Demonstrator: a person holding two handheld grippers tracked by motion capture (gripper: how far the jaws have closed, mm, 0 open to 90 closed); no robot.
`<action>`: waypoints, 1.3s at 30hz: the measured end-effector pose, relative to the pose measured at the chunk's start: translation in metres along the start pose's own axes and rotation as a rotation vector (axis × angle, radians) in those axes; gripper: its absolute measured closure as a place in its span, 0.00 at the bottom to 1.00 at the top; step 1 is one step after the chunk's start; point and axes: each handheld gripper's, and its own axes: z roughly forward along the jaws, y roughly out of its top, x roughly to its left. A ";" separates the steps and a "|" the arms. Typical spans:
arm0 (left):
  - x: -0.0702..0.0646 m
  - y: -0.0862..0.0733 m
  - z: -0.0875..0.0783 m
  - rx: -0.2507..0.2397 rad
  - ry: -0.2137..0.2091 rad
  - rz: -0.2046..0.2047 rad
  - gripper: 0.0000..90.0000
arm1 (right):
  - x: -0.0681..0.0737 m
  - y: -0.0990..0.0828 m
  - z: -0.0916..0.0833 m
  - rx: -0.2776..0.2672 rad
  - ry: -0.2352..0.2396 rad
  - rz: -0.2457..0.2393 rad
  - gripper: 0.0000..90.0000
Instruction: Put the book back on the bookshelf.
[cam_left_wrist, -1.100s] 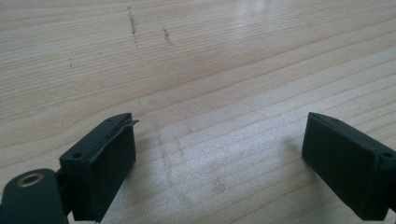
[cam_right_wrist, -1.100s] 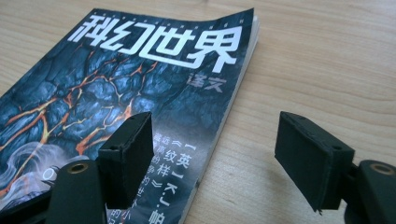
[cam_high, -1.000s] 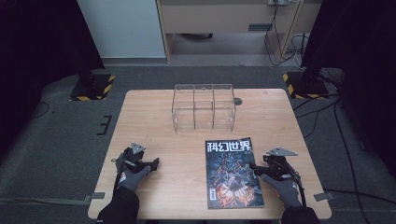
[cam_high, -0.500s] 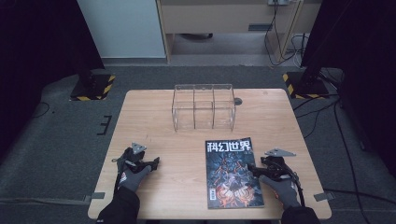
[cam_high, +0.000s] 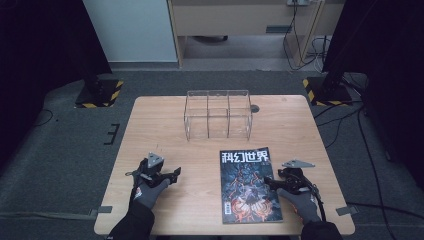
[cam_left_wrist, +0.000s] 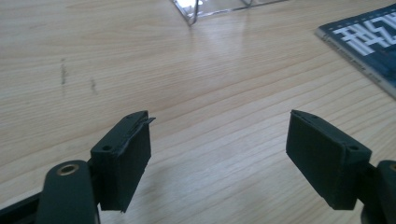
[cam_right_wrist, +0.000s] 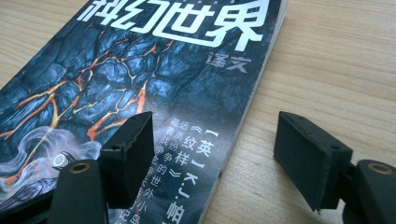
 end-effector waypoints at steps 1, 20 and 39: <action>-0.005 0.001 0.000 -0.007 -0.011 0.011 0.24 | 0.000 0.000 0.000 0.004 0.003 -0.003 0.32; -0.040 0.004 0.007 -0.012 -0.076 0.060 0.23 | 0.002 0.000 0.001 0.001 0.052 0.017 0.33; -0.079 0.004 0.022 0.000 -0.143 0.118 0.22 | 0.003 0.000 0.001 0.002 0.087 0.037 0.34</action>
